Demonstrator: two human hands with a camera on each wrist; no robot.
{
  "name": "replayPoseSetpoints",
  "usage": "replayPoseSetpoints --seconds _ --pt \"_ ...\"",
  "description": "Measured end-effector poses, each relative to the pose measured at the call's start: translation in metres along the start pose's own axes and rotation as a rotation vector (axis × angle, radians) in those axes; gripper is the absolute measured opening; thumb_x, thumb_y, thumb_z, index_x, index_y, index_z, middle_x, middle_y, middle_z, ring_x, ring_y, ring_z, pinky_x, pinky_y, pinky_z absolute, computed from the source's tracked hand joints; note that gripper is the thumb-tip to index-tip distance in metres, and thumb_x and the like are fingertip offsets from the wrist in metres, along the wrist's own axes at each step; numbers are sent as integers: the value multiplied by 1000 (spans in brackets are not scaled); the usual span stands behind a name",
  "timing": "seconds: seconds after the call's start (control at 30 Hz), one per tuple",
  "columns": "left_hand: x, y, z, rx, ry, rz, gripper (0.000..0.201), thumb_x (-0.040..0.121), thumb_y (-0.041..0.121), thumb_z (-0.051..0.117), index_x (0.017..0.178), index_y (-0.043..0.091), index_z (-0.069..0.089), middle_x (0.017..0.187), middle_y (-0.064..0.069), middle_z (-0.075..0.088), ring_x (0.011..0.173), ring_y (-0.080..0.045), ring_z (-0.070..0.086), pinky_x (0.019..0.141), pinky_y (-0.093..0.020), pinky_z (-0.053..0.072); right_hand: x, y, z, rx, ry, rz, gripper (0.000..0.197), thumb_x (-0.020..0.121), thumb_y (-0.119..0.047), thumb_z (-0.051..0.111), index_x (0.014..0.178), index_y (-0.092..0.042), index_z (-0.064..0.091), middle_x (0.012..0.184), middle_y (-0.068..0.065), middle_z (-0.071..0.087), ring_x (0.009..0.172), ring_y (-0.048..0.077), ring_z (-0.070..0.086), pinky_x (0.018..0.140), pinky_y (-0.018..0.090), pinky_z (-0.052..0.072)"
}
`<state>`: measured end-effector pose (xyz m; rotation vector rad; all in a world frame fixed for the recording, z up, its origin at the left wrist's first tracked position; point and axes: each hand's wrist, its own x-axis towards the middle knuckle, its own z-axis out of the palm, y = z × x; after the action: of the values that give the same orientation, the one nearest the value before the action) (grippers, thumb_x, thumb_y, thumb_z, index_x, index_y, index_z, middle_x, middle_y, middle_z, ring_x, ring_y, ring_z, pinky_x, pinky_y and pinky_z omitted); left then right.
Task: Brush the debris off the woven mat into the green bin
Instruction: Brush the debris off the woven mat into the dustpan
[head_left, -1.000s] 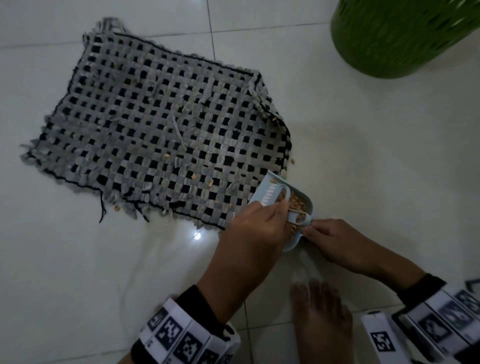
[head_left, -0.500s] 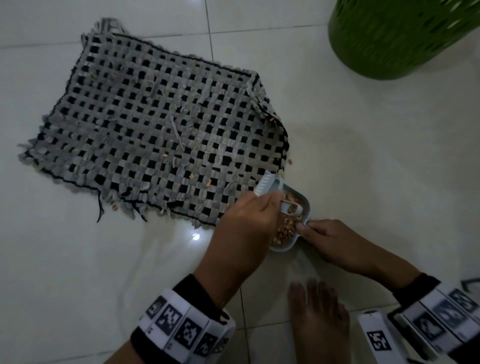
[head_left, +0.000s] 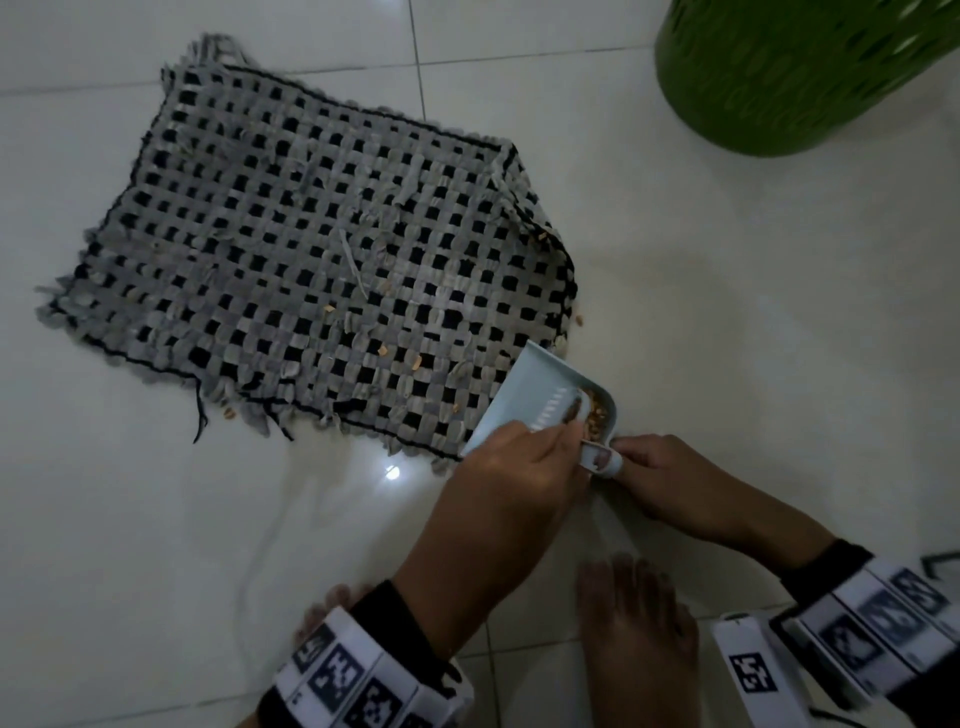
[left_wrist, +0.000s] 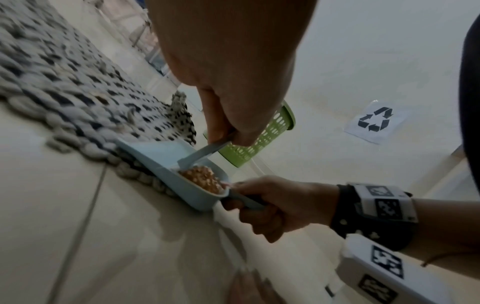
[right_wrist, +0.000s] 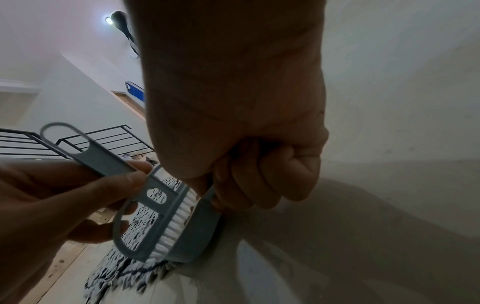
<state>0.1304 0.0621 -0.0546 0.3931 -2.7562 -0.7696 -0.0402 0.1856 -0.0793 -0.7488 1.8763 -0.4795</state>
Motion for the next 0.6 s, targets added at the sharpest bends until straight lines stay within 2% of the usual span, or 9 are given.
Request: replayPoseSetpoints --seconds 0.03,0.1,0.2,0.27,0.3,0.37,0.47,0.6 --pt "-1 3 6 24 13 37 38 80 18 83 112 1 72 97 -12 75 75 -22 69 69 -33 60 0 1 2 -14 -6 -9 62 96 -61 41 79 -7 67 80 17 66 63 23 59 62 36 46" --pt "4 7 6 -45 26 37 29 88 19 75 111 2 73 97 -11 76 75 -20 70 68 -32 60 -2 1 2 -40 -12 -15 67 95 -64 38 82 -5 67 82 19 66 63 24 58 62 34 44" --pt "10 -7 -13 -228 176 -153 19 97 24 64 99 9 75 86 -2 77 70 -6 70 61 -19 58 -6 1 -1 -58 -2 -35 60 95 -55 39 86 -4 70 78 17 67 56 19 57 56 26 40" --pt "11 -20 -28 -363 309 -347 18 96 22 67 87 10 77 75 1 75 63 -5 70 54 -26 57 -10 -4 -3 -21 -3 -7 57 95 -51 42 82 -2 68 61 7 59 45 8 47 50 22 35" --pt "11 -25 -35 -448 359 -441 17 96 21 68 87 10 77 73 3 75 63 -7 71 53 -31 58 -11 -8 -3 1 1 -9 55 97 -48 44 77 -1 64 53 -1 52 43 6 43 49 22 34" --pt "9 -34 -47 -614 412 -582 13 96 20 68 92 12 77 77 3 76 68 -11 74 59 -37 61 -9 -19 -2 34 6 -30 49 100 -42 46 66 -7 53 46 -8 43 41 5 39 50 25 32" --pt "7 -45 -59 -679 479 -696 17 96 19 67 90 7 77 78 -1 77 72 -17 75 66 -41 63 -2 -37 2 -7 8 -84 48 102 -37 46 62 -12 48 44 -9 42 41 3 37 54 28 31" --pt "-1 -56 -68 -614 547 -744 20 97 22 67 86 7 77 77 1 77 71 -14 75 66 -40 62 8 -41 -1 -79 6 -103 54 102 -40 45 69 2 50 51 -3 41 43 6 37 56 31 33"
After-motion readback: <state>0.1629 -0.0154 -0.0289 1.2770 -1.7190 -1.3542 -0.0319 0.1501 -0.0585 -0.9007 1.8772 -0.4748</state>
